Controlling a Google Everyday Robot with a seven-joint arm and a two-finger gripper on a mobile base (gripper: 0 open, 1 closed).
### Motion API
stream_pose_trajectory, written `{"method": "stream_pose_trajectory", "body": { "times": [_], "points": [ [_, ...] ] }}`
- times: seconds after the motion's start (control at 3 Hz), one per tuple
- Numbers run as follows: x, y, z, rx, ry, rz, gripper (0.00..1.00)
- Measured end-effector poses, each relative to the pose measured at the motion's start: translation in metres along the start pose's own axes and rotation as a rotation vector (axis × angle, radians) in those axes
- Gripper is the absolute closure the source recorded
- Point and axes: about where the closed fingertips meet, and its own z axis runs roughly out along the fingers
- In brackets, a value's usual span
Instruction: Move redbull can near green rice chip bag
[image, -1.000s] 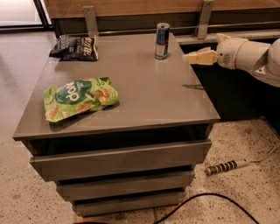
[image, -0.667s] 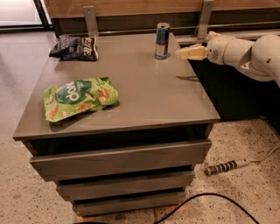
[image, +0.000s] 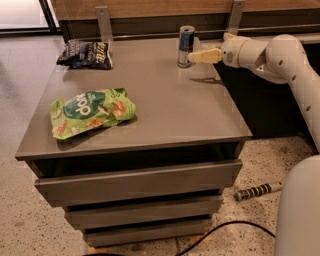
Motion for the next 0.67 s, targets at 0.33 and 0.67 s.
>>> {"method": "stream_pose_trajectory", "body": {
  "times": [0.33,0.67],
  "points": [
    [-0.003,0.002,0.035,-0.028,0.004,-0.011,0.0],
    [-0.004,0.003,0.059,-0.041,0.006,-0.014,0.0]
  ]
}}
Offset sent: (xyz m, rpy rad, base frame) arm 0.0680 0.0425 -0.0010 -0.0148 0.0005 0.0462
